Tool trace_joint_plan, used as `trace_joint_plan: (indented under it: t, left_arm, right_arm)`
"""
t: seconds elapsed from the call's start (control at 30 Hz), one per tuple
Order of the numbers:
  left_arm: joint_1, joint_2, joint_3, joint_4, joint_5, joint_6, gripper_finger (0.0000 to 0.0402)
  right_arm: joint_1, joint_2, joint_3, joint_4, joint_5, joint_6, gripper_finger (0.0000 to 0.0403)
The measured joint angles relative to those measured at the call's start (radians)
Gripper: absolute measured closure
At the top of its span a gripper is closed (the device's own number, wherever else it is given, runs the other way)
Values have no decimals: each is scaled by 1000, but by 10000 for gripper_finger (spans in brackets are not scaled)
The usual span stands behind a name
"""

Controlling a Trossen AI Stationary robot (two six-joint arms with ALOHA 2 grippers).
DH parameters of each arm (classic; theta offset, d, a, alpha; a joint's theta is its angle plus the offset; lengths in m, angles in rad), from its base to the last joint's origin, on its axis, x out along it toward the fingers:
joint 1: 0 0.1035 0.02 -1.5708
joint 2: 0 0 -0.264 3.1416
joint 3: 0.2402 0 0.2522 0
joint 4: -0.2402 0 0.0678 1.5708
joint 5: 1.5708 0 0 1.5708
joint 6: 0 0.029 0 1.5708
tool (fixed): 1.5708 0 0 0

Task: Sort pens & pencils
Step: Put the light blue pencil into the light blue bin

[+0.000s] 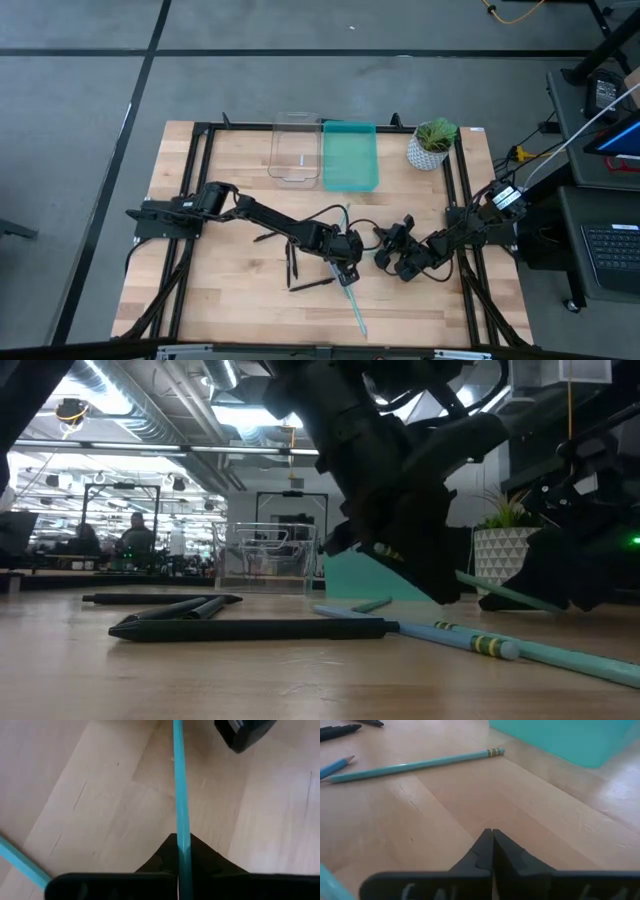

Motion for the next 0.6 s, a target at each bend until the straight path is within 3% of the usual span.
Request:
trace_joint_plan:
  t: [0.27, 0.43, 0.6]
  left_arm:
    - [0, 1, 28, -39, -6, 1, 392]
    - [3, -11, 28, -89, -10, 0, 392]
    - [28, -78, 27, -171, -76, 15, 393]
  right_arm:
    - [6, -195, 1, 14, 35, -144, 297]
    - [10, -423, 10, 12, 66, -336, 239]
    - [51, -680, 58, 19, 63, -574, 220]
